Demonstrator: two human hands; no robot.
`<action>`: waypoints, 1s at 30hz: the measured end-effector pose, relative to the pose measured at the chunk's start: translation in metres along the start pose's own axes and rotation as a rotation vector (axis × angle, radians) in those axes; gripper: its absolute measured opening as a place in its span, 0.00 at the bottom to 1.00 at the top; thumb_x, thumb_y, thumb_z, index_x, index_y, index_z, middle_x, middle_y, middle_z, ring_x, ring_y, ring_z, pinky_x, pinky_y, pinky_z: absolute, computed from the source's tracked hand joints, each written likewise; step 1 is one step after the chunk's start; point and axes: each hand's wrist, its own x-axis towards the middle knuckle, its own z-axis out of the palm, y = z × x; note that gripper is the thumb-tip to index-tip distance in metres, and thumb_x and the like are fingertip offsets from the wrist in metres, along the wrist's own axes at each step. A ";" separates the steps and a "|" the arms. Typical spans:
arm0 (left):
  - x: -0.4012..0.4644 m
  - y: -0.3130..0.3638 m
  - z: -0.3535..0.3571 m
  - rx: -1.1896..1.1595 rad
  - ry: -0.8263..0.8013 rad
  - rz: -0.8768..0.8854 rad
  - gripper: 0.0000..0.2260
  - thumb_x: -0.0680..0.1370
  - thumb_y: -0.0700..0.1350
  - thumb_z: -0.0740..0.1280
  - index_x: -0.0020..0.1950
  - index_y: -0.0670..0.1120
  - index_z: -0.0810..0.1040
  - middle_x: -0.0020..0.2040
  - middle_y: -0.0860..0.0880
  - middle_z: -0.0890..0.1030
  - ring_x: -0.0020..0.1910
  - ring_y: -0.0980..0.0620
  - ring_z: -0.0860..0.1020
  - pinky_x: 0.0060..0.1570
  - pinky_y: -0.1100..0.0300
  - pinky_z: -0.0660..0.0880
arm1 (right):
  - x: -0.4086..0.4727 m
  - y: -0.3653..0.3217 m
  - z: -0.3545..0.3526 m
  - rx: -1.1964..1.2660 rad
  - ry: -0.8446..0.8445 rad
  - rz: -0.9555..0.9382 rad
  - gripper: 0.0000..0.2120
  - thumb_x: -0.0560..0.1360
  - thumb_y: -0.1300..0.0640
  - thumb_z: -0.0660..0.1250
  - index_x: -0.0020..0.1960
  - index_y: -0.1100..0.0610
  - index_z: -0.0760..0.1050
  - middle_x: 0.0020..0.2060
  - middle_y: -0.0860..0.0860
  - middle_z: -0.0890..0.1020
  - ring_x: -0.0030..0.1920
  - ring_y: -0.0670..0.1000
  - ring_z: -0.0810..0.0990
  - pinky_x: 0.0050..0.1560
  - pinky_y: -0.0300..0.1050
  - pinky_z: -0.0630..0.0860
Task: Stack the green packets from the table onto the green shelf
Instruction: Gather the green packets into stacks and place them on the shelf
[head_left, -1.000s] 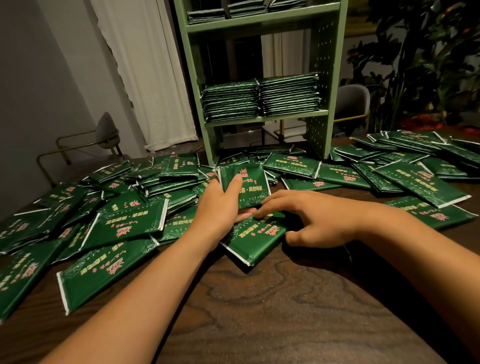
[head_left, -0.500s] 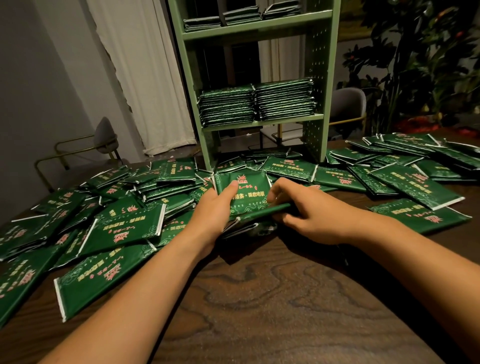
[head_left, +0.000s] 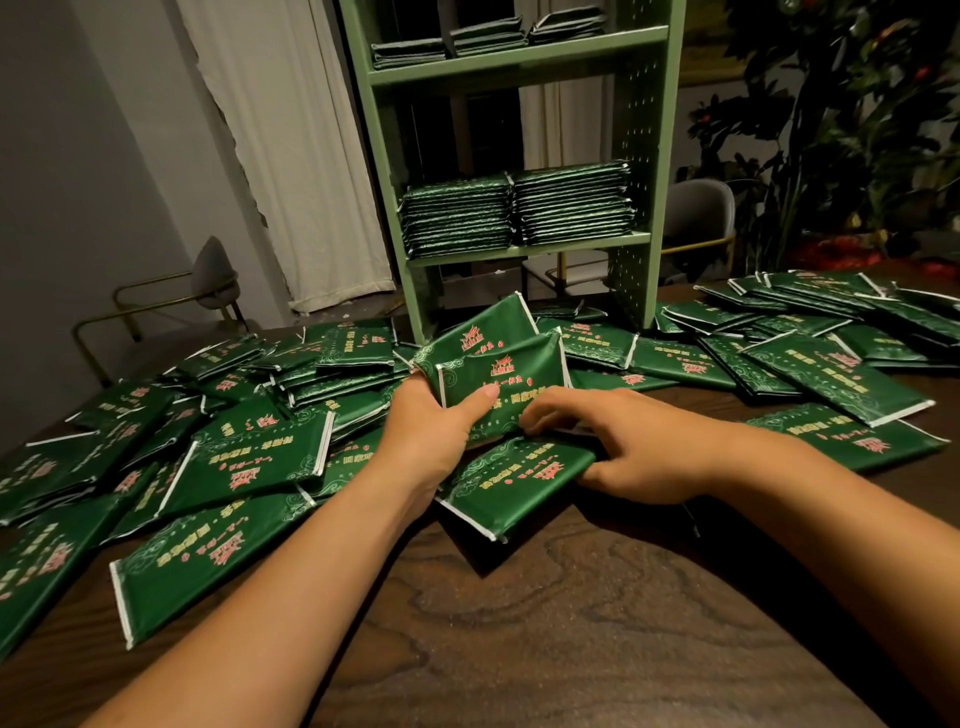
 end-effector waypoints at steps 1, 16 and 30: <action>0.000 0.000 0.000 0.004 -0.013 -0.004 0.07 0.75 0.44 0.76 0.50 0.47 0.81 0.47 0.50 0.87 0.46 0.50 0.85 0.55 0.50 0.81 | 0.001 0.002 0.002 0.007 0.028 0.003 0.22 0.76 0.63 0.69 0.66 0.46 0.71 0.62 0.42 0.79 0.64 0.41 0.76 0.69 0.44 0.71; -0.002 0.012 -0.003 -0.275 -0.063 -0.004 0.08 0.76 0.45 0.71 0.48 0.40 0.80 0.39 0.41 0.84 0.37 0.44 0.83 0.38 0.51 0.81 | 0.002 0.010 -0.010 0.278 0.225 0.118 0.08 0.75 0.63 0.72 0.49 0.50 0.81 0.40 0.56 0.84 0.38 0.53 0.82 0.39 0.47 0.77; -0.010 0.005 0.002 0.032 -0.162 0.259 0.09 0.73 0.41 0.77 0.51 0.48 0.81 0.45 0.51 0.88 0.45 0.52 0.86 0.49 0.54 0.82 | -0.001 0.003 -0.018 0.827 0.199 0.281 0.12 0.75 0.61 0.72 0.57 0.60 0.80 0.52 0.56 0.86 0.54 0.55 0.85 0.54 0.48 0.81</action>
